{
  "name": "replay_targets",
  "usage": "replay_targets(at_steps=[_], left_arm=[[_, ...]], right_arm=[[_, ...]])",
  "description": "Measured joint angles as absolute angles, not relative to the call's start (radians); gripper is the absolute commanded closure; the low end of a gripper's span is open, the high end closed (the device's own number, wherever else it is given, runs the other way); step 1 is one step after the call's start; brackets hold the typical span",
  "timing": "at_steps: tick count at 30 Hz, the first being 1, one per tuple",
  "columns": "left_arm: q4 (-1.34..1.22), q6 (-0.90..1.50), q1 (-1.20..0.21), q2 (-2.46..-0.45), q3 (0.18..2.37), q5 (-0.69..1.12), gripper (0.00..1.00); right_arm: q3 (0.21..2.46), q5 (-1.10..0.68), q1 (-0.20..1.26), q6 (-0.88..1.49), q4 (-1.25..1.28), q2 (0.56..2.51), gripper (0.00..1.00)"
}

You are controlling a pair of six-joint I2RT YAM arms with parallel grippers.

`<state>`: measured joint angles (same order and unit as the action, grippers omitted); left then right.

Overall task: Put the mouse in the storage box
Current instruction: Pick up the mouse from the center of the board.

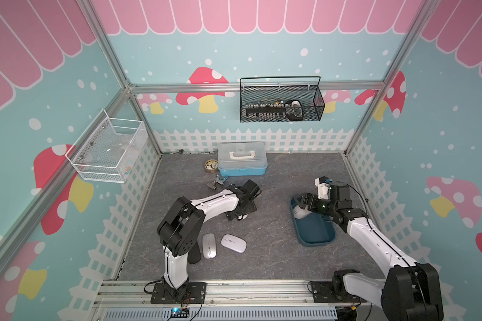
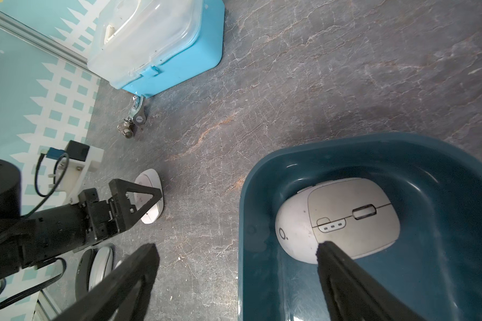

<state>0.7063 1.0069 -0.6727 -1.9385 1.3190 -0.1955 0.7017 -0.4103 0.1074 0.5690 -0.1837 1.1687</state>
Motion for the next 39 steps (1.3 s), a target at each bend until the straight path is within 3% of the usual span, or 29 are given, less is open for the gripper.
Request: replay_targets(at_steps=[7,12,25,28,33,39], left_arm=[[0.736,0.981,-0.669,-2.004,1.378,-0.212,0.11],[0.751,0.949,-0.668,-2.013,1.387,-0.223,0.21],[0.705,0.833,-0.661,-1.990,1.356,-0.202,0.67],[0.639,0.756,-0.655,-1.909,1.269,-0.114,0.73],[0.513,0.599,-0.671,-1.652,1.131,-0.002,0.71],[0.310,0.329,-0.756,-1.326,0.988,0.017,0.69]], right_arm=[[0.682,-0.421,0.107,0.568,-0.171,1.168,0.12],[0.672,-0.420,0.107,0.566,-0.171,1.134,0.13],[0.656,-0.450,0.107,0.566,-0.157,1.123,0.18],[0.657,-0.485,0.108,0.577,-0.157,1.123,0.19],[0.657,-0.626,0.112,0.649,-0.130,1.122,0.20],[0.664,-0.805,0.229,0.747,-0.018,1.111,0.12]])
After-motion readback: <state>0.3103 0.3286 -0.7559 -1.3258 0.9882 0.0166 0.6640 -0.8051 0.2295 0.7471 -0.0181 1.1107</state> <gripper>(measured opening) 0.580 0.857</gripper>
